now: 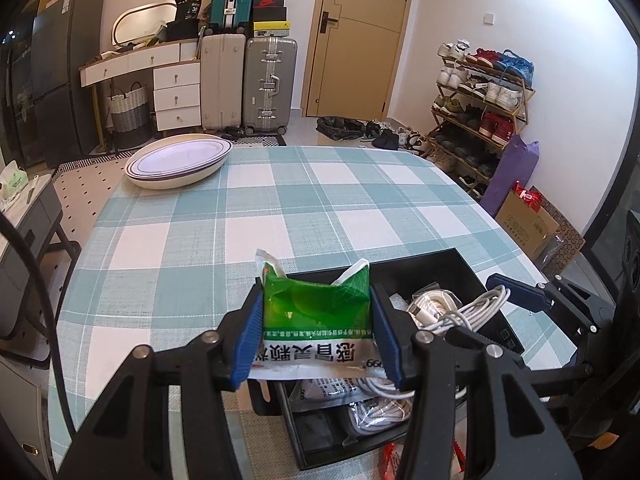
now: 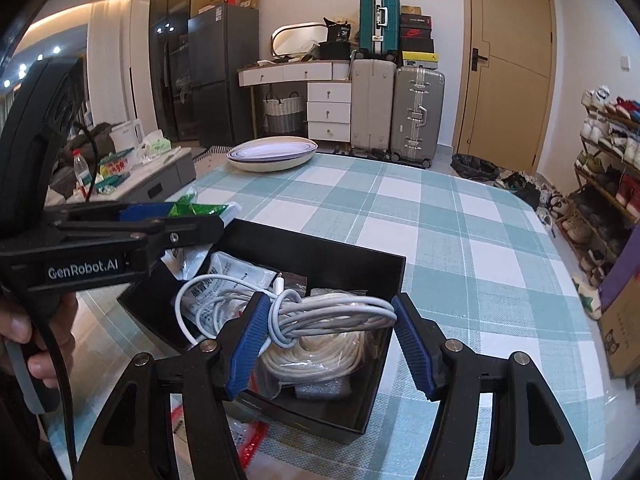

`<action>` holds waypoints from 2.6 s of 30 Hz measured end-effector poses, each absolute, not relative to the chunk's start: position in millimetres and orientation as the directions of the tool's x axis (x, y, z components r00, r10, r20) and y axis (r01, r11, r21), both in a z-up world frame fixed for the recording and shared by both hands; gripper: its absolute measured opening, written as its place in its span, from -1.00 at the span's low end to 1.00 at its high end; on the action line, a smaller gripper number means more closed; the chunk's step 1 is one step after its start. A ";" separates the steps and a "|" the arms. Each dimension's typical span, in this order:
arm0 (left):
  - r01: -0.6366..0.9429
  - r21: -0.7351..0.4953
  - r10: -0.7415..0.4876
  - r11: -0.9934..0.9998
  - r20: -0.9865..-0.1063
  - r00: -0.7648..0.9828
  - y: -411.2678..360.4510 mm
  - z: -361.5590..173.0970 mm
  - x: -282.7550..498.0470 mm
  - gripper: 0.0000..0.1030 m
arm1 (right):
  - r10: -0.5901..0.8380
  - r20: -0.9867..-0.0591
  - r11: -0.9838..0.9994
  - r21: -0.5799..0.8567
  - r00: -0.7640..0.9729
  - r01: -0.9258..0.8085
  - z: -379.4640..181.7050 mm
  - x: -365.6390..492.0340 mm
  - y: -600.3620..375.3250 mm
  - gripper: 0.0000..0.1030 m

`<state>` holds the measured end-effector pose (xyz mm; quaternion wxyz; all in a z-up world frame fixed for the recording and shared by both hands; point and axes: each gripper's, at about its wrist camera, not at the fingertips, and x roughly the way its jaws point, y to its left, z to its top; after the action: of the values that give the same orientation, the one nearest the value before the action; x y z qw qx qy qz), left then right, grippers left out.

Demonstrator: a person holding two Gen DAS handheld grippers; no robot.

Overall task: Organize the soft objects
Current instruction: 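Lower the sachet and cable into the box and open both tools, then move the right tool to the white plush toy while the left tool approaches the red-edged wipes packet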

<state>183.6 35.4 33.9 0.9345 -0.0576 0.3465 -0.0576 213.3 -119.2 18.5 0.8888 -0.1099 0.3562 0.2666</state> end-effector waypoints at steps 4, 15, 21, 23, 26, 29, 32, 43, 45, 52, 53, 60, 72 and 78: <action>0.061 -0.155 -0.147 0.986 -0.636 0.758 37.7 36.2 186.7 -0.03 | 0.407 -0.699 0.814 -0.015 0.588 -0.581 18.0 210.5 -120.2 0.30; 0.090 -0.161 -0.173 0.983 -0.640 0.749 26.2 38.0 191.2 0.07 | 0.409 -0.678 0.832 0.001 0.611 -0.555 28.2 203.2 -141.5 0.79; 0.106 -0.139 -0.171 0.985 -0.634 0.754 20.5 44.9 180.1 0.86 | 0.404 -0.669 0.843 0.009 0.624 -0.537 33.6 196.3 -152.3 0.94; 0.121 -0.130 -0.176 0.984 -0.624 0.761 19.0 49.0 172.6 0.95 | 0.409 -0.665 0.845 0.017 0.625 -0.534 35.0 193.4 -156.0 0.97; 0.129 -0.106 -0.168 0.986 -0.617 0.769 17.4 53.5 159.0 1.00 | 0.426 -0.662 0.845 0.048 0.616 -0.532 37.8 188.2 -162.6 0.99; 0.124 -0.093 -0.155 0.988 -0.611 0.777 17.8 55.0 143.7 1.00 | 0.444 -0.664 0.841 0.077 0.602 -0.536 40.3 180.5 -168.1 0.99; 0.112 -0.087 -0.142 0.990 -0.609 0.781 20.1 54.4 127.5 1.00 | 0.458 -0.663 0.837 0.096 0.593 -0.539 43.0 170.2 -174.2 0.99; 0.069 -0.075 -0.101 0.995 -0.611 0.785 20.1 38.7 80.0 1.00 | 0.467 -0.691 0.824 0.114 0.552 -0.555 36.6 133.2 -184.3 0.99; 0.069 -0.076 -0.101 0.995 -0.608 0.788 20.3 37.9 74.2 1.00 | 0.472 -0.692 0.821 0.119 0.546 -0.559 35.8 125.2 -186.3 0.99; 0.069 -0.051 -0.086 0.996 -0.595 0.799 19.6 37.0 57.4 1.00 | 0.473 -0.708 0.813 0.121 0.524 -0.570 32.1 107.7 -190.2 0.99; 0.069 -0.050 -0.085 0.996 -0.594 0.800 19.6 36.7 55.4 1.00 | 0.472 -0.710 0.812 0.120 0.522 -0.571 31.6 105.8 -190.4 0.99; 0.070 -0.029 -0.074 0.997 -0.589 0.805 16.9 36.3 45.6 1.00 | 0.465 -0.739 0.798 0.111 0.488 -0.593 27.4 94.9 -188.7 0.99; 0.062 -0.031 -0.068 0.998 -0.599 0.798 18.1 33.7 44.8 1.00 | 0.467 -0.795 0.728 0.096 0.388 -0.679 6.0 85.3 -168.3 0.99; 0.049 -0.041 -0.064 0.998 -0.599 0.798 25.8 32.3 47.6 1.00 | 0.462 -0.824 0.691 0.102 0.329 -0.715 -8.9 79.7 -155.5 0.99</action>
<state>47.6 25.8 32.3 0.9481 -0.0117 0.3165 -0.0297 79.7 -155.5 -8.9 0.8029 -0.1413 0.4484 0.3666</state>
